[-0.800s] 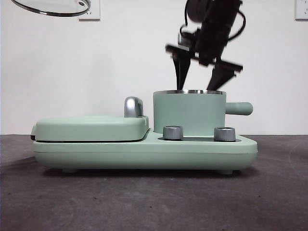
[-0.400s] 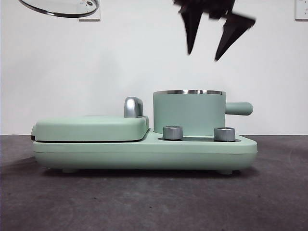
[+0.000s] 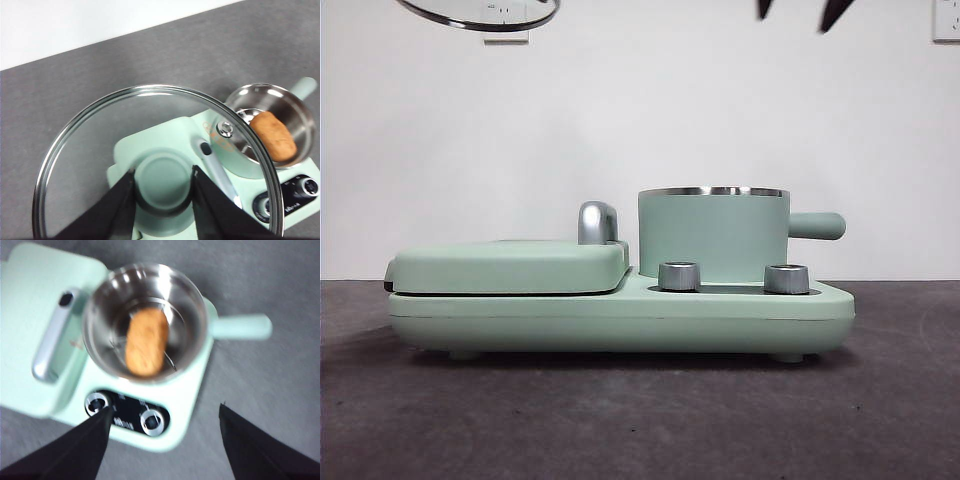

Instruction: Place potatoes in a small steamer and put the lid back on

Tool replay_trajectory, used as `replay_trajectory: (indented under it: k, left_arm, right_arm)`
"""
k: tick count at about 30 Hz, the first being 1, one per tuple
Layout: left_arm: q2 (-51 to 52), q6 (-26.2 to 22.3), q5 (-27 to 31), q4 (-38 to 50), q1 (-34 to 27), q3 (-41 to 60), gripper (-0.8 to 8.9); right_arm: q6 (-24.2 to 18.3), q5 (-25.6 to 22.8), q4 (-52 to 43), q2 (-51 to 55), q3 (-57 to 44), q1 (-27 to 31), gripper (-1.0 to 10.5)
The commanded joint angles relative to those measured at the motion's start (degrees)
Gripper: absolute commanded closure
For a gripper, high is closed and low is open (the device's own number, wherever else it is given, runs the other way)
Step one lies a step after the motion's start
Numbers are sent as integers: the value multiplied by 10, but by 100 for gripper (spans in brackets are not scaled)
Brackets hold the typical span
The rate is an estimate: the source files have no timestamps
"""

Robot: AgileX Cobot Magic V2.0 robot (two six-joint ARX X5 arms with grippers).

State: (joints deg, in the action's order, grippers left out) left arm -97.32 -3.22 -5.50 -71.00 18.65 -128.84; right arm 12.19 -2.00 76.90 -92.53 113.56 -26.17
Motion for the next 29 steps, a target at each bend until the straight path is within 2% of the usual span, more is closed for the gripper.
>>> replay_trajectory:
  k: [1,3,9,16,22,29]
  left_arm:
    - [-6,3,-1,13,15,-19,806]
    - [-10,3,-1,15,28,-19,806]
    - [-28,3,-1,25,71,-19,806]
    - [-69,2,-1,57,124,-19,806]
    - [-123,2,-1,103,158,-19,806]
    - [-191,-9,-1,177,189,-19,806]
  right_arm:
    - [-7,-31,36,62,-53,-16,609]
    - [-7,-51,-5,122,-119,-25,609]
    - [0,-25,-128,291,-319,-57,609]
    - [50,-24,-231,474,-528,-102,609]
    - [90,-24,-256,591,-614,-111,609]
    - [95,-30,-243,650,-623,-111,609]
